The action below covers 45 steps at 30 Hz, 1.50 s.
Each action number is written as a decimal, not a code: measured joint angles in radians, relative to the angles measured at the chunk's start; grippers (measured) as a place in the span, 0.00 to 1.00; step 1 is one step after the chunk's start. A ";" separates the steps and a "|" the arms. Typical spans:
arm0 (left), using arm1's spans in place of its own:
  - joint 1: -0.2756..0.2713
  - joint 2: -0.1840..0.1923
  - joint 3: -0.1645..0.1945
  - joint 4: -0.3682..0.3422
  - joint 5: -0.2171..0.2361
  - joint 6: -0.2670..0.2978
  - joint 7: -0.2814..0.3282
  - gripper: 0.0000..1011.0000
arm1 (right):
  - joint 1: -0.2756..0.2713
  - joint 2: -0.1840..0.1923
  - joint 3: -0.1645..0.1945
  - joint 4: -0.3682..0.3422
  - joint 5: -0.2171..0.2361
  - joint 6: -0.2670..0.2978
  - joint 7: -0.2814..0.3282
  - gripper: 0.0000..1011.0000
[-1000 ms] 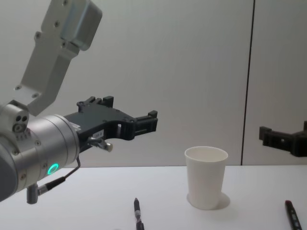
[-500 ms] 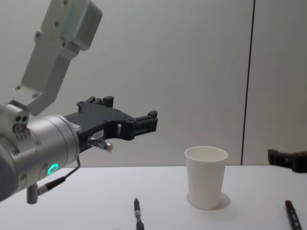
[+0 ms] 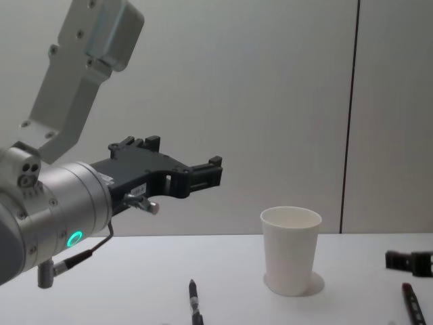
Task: Place the pen into the pen holder.
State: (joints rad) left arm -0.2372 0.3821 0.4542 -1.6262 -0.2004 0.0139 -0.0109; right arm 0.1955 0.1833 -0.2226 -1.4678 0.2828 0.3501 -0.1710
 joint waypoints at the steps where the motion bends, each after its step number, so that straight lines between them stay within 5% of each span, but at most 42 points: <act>1: 0.000 0.000 0.000 0.000 0.000 0.000 0.000 0.99 | 0.009 -0.008 0.000 0.019 0.003 0.009 -0.012 0.99; 19: 0.000 0.000 0.000 0.000 0.000 0.000 0.000 0.99 | 0.081 -0.071 -0.014 0.184 0.011 0.046 -0.079 0.99; 34: 0.000 0.000 0.000 0.000 0.000 0.000 0.000 0.99 | 0.107 -0.096 -0.017 0.250 0.010 0.039 -0.093 0.62; 45: 0.000 0.000 0.000 0.000 0.000 0.000 0.000 0.99 | 0.119 -0.108 -0.013 0.278 0.006 0.034 -0.104 0.24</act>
State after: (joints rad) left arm -0.2372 0.3821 0.4542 -1.6262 -0.2004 0.0139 -0.0109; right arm 0.3146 0.0754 -0.2356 -1.1902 0.2885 0.3841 -0.2748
